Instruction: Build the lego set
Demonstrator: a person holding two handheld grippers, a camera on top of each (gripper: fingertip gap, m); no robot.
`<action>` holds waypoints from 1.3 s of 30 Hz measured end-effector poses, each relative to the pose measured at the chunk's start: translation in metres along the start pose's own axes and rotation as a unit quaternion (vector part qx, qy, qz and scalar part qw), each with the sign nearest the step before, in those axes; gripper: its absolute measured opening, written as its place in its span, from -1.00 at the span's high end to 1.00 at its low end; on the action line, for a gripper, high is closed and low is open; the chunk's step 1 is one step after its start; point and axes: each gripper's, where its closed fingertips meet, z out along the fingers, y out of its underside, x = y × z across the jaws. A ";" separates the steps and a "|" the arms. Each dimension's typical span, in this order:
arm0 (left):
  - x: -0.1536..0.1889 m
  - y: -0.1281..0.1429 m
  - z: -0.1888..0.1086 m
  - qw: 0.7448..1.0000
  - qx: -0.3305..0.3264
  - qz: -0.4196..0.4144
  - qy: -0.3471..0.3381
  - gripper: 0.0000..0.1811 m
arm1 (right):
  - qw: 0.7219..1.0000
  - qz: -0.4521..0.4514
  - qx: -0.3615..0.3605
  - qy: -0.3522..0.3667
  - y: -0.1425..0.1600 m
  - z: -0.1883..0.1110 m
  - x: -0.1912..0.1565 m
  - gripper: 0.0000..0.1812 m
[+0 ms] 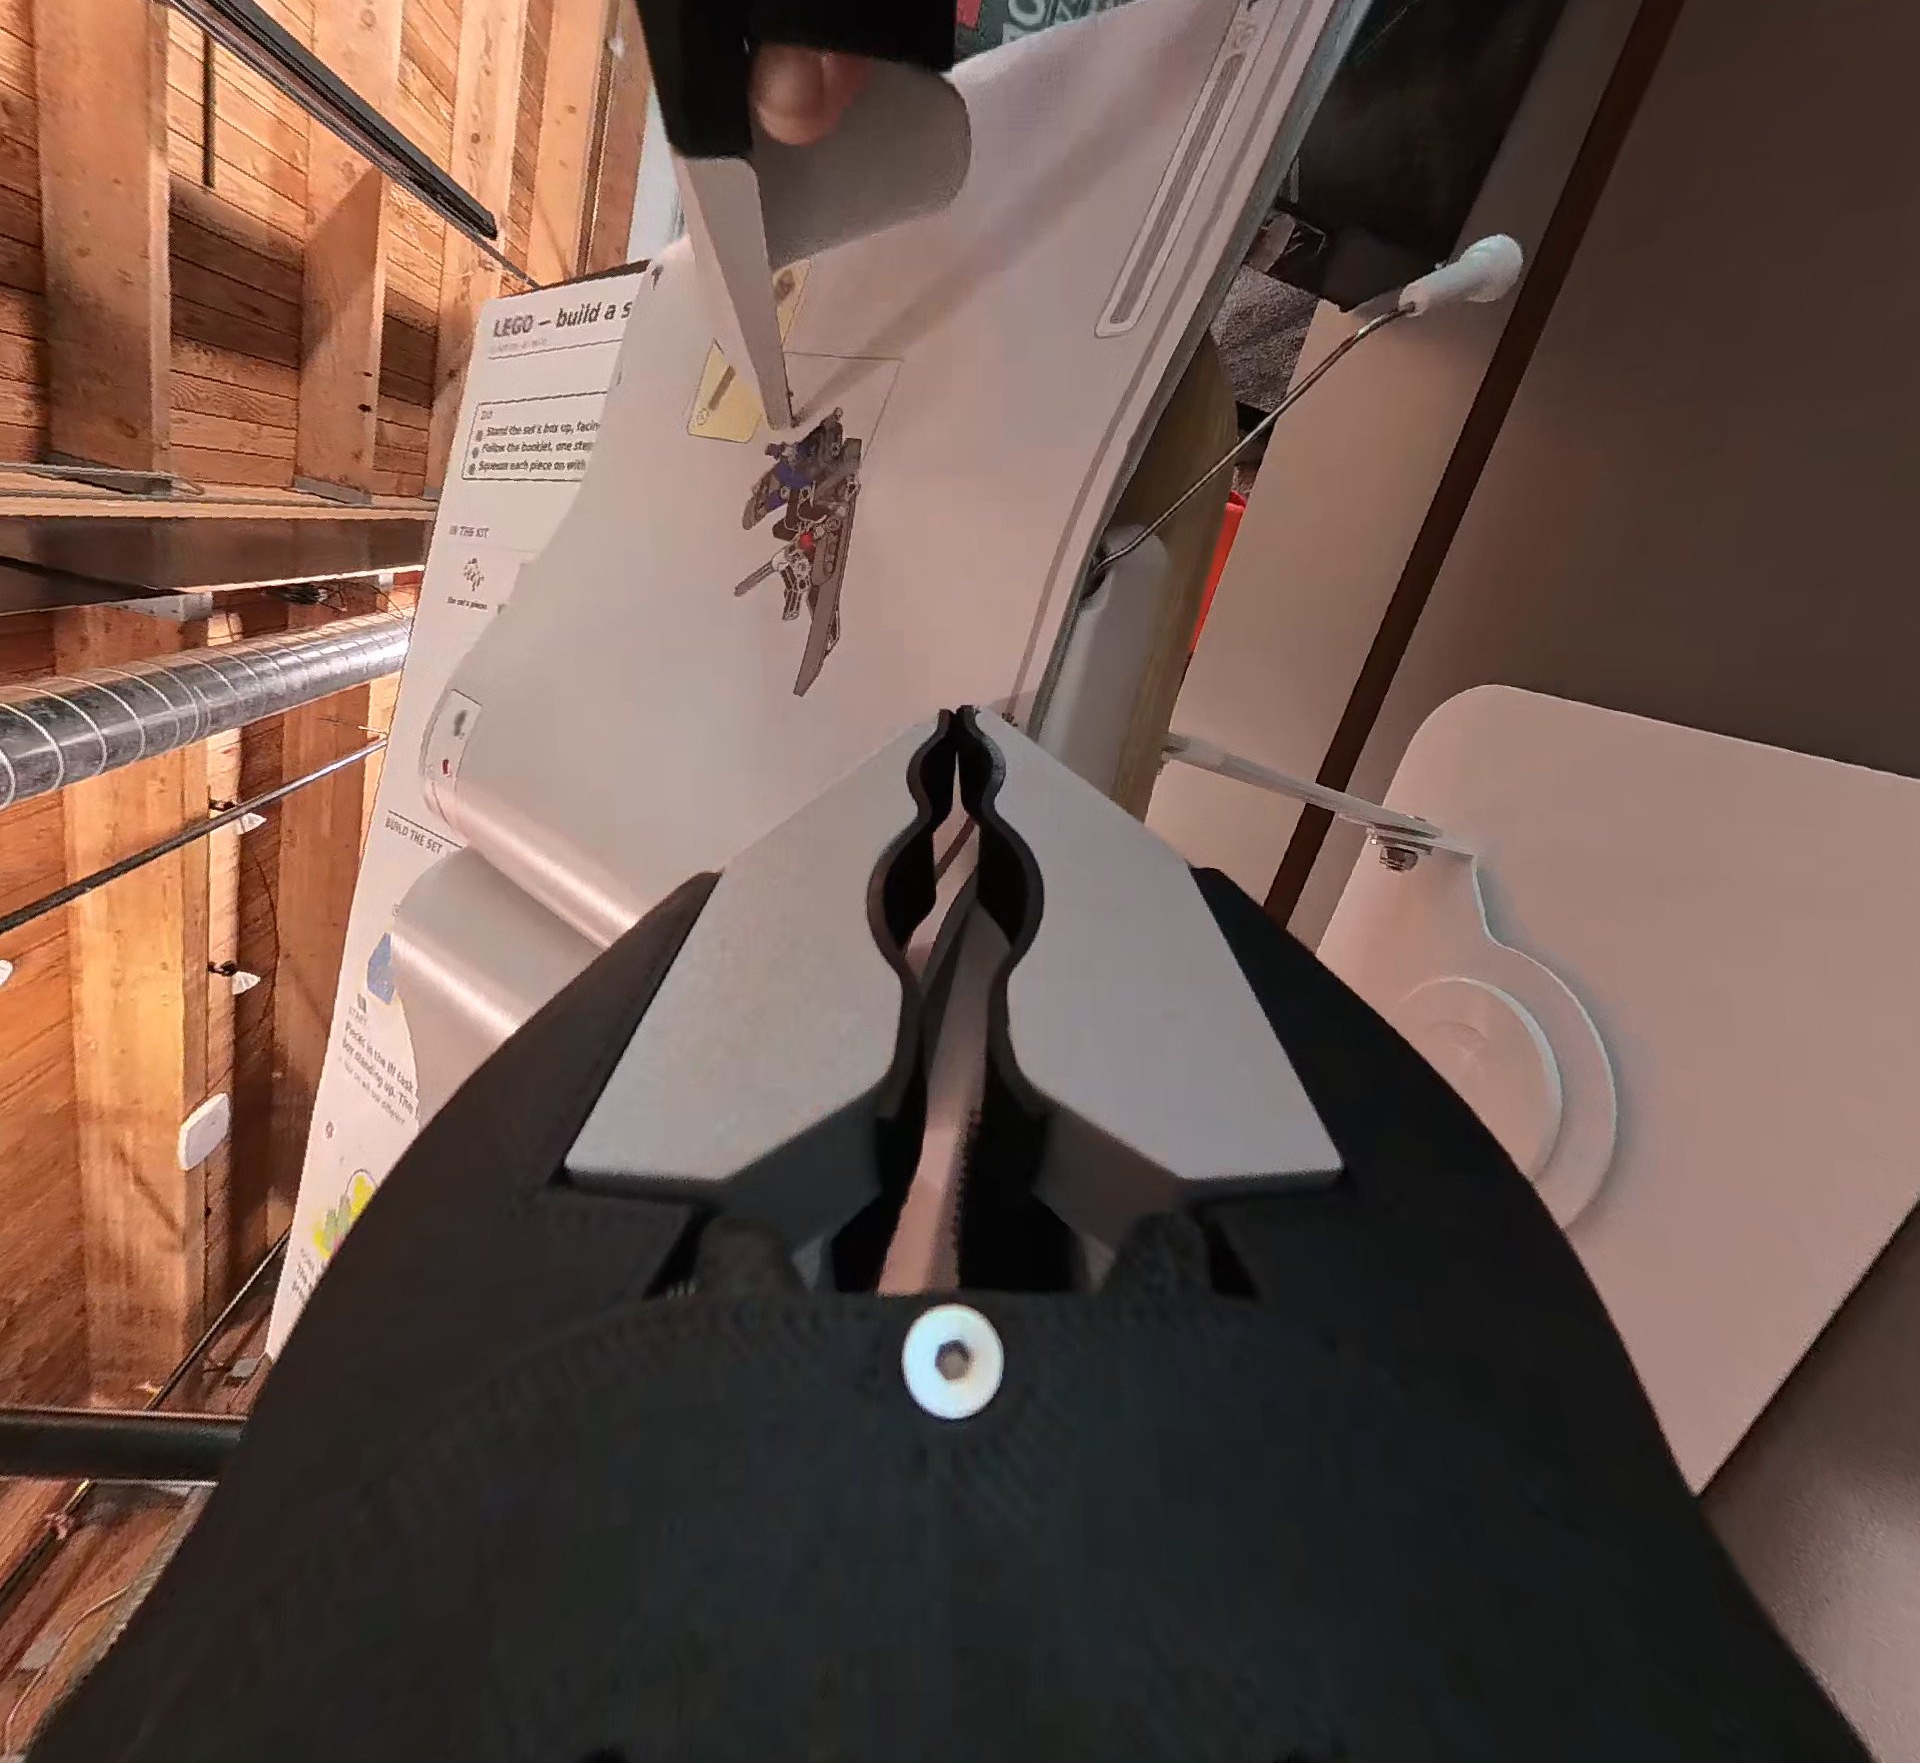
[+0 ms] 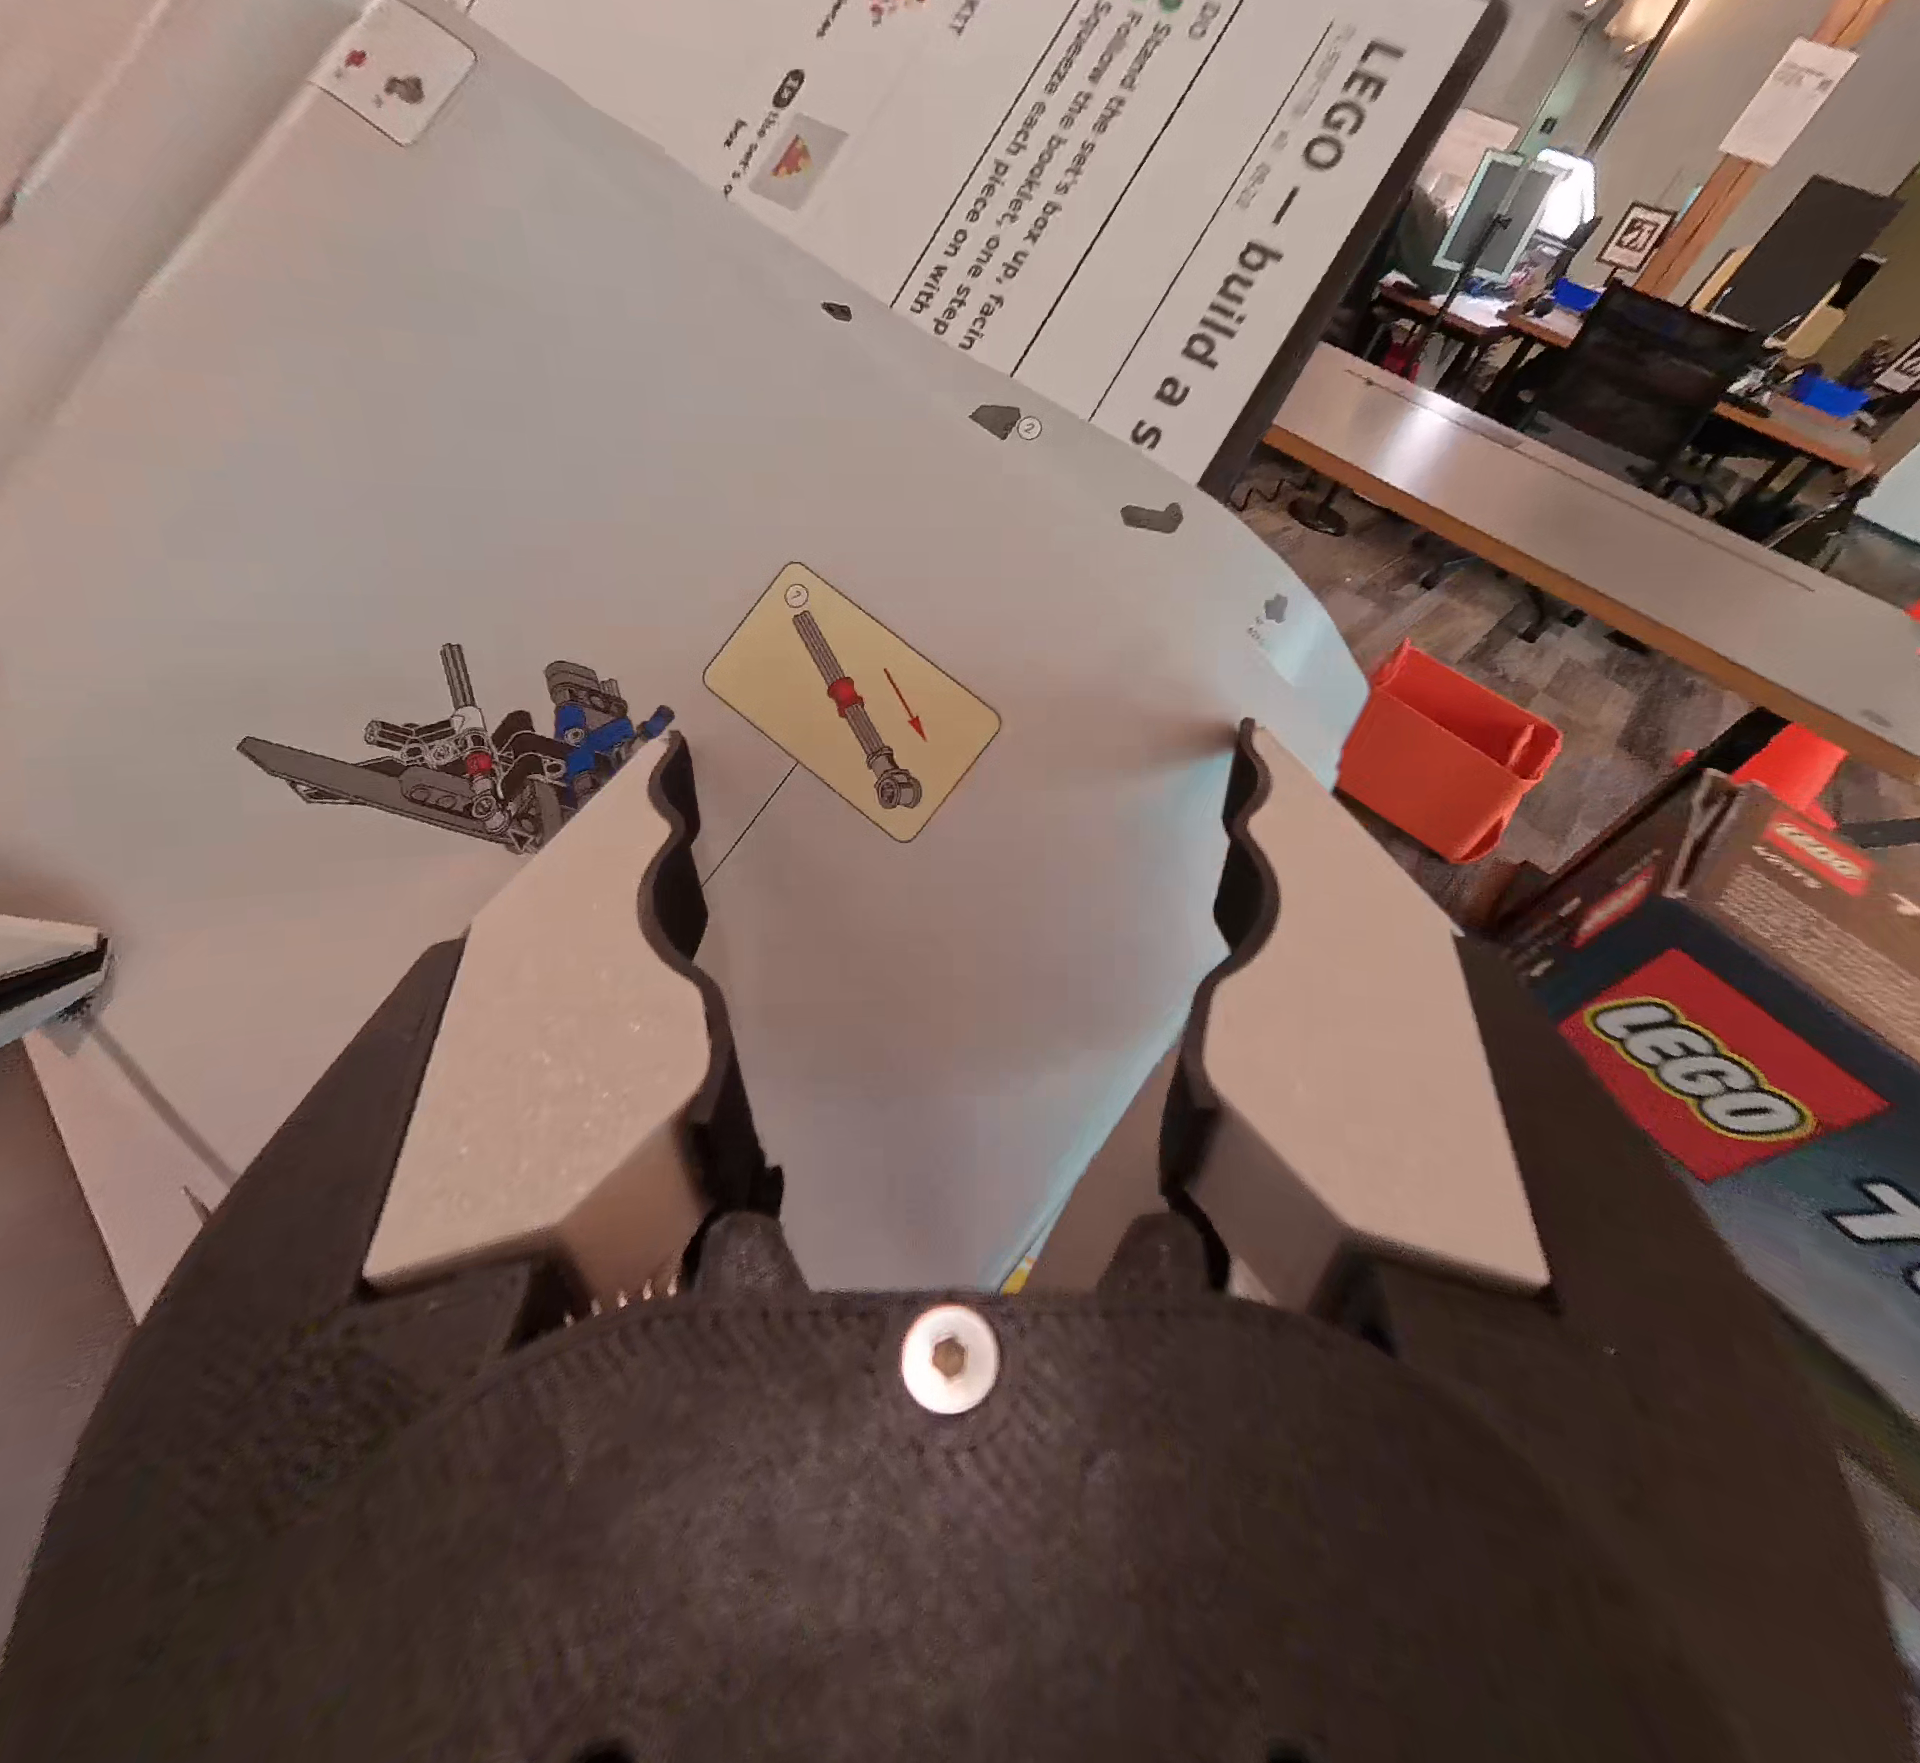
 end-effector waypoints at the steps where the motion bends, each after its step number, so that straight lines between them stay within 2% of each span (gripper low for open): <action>1: 0.000 0.000 0.000 1.000 0.000 -0.001 0.000 1.00 | 1.000 0.005 0.001 -0.005 0.001 0.002 -0.001 -0.08; 7: 0.000 0.000 0.000 1.000 0.003 -0.004 0.001 1.00 | 1.000 0.002 0.004 -0.004 0.002 0.000 -0.005 0.06; 11: 0.000 0.001 0.000 1.000 0.003 -0.005 0.001 1.00 | 0.998 -0.055 0.002 0.031 -0.001 -0.006 -0.007 0.17; 18: -0.001 0.001 -0.001 1.000 0.003 -0.005 0.000 1.00 | 0.990 -0.134 -0.003 0.045 -0.006 -0.014 -0.032 0.70; 20: -0.001 0.001 -0.002 1.000 0.004 -0.007 0.002 1.00 | 0.987 -0.155 0.002 0.034 -0.011 -0.019 -0.046 0.91; 21: -0.002 -0.001 -0.003 1.000 0.011 -0.006 0.002 1.00 | 0.988 -0.156 -0.003 0.019 -0.012 -0.022 -0.055 0.94; 24: -0.006 -0.007 -0.010 0.998 0.044 -0.033 0.017 0.97 | 0.991 -0.118 -0.015 -0.053 -0.021 -0.032 -0.083 1.00; 26: -0.012 -0.016 -0.021 0.994 0.083 -0.055 0.035 0.86 | 0.991 -0.072 -0.016 -0.108 -0.034 -0.040 -0.100 1.00; 29: -0.032 -0.022 -0.035 0.989 0.117 -0.081 0.027 0.65 | 0.984 0.008 -0.005 -0.178 -0.063 -0.049 -0.121 1.00; 32: -0.045 -0.032 -0.050 0.982 0.162 -0.098 0.023 0.43 | 0.976 0.068 0.000 -0.209 -0.087 -0.051 -0.132 1.00; 35: -0.050 -0.041 -0.060 0.980 0.177 -0.094 0.010 0.22 | 0.963 0.124 0.003 -0.237 -0.105 -0.049 -0.143 1.00; 39: -0.052 -0.056 -0.068 0.977 0.195 -0.082 -0.028 0.15 | 0.953 0.171 0.019 -0.249 -0.128 -0.050 -0.153 1.00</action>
